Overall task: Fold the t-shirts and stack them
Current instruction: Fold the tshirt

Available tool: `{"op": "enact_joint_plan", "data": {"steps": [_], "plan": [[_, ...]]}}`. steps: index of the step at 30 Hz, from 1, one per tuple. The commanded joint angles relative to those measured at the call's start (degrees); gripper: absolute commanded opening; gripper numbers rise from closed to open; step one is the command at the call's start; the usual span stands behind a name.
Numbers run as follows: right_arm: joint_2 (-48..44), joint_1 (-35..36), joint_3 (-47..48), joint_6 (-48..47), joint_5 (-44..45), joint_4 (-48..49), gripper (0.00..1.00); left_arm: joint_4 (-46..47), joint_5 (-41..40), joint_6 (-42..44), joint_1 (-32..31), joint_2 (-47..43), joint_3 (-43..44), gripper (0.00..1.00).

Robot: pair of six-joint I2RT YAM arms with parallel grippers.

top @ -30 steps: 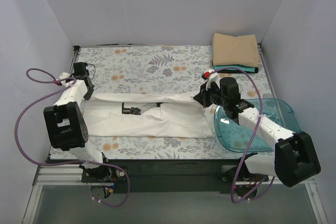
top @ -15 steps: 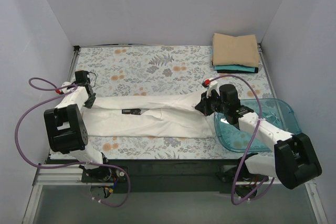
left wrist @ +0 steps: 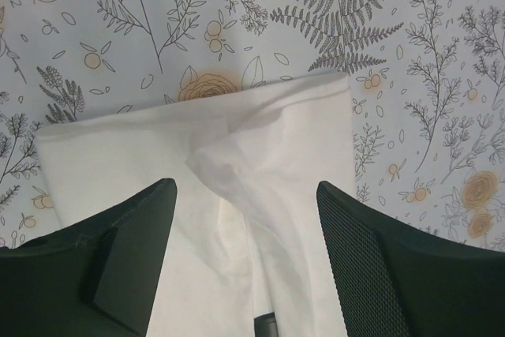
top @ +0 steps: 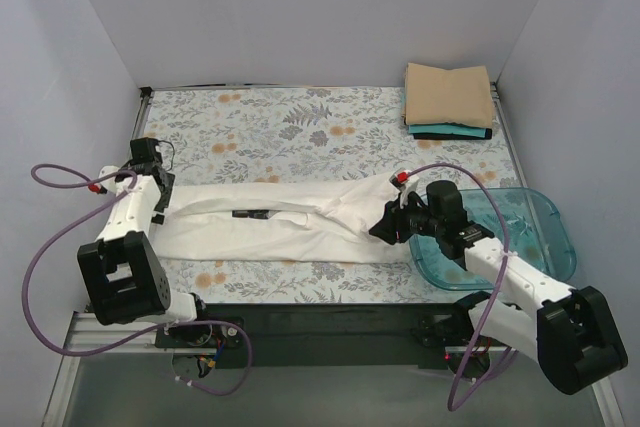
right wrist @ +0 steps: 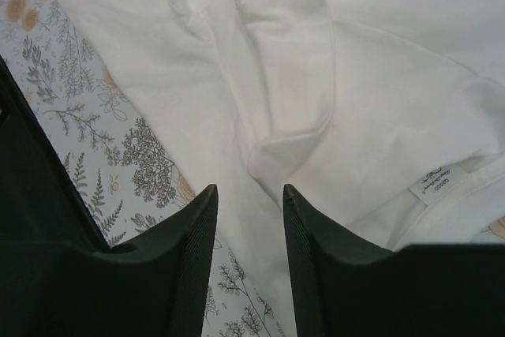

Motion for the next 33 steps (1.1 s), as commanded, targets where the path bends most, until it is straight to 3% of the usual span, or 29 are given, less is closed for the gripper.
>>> {"op": "enact_joint_plan", "data": {"steps": [1,7,8,9,13,20,25,33], "plan": [[-2.66,0.41,1.04,-0.63,-3.43,0.15,0.46,-4.2,-0.86,-2.83,0.22,-3.48,1.97,0.71],[1.2,0.49,6.48,0.32,-2.82,0.5,0.74,-0.53,8.27,1.46,0.22,-5.07,3.21,0.75],[2.52,0.41,7.62,0.5,-2.91,0.76,0.89,0.71,10.03,2.34,0.04,-5.07,2.6,0.75],[5.23,0.41,10.24,0.59,-2.82,0.94,0.98,3.76,14.31,3.31,-0.22,-5.16,2.24,0.76],[13.41,0.58,17.11,2.87,1.04,1.12,0.98,10.2,19.97,6.39,-2.94,-3.41,1.19,0.78],[30.18,3.04,26.96,3.59,1.05,-0.1,0.98,12.06,22.09,10.17,-4.88,6.7,3.73,0.79],[36.53,6.99,32.15,1.47,4.47,-0.9,0.98,12.14,20.25,10.44,-4.88,8.99,2.16,0.79],[44.36,11.21,38.21,3.93,15.81,-2.31,0.78,12.67,17.87,10.44,-4.88,3.99,-2.59,0.79]]}}
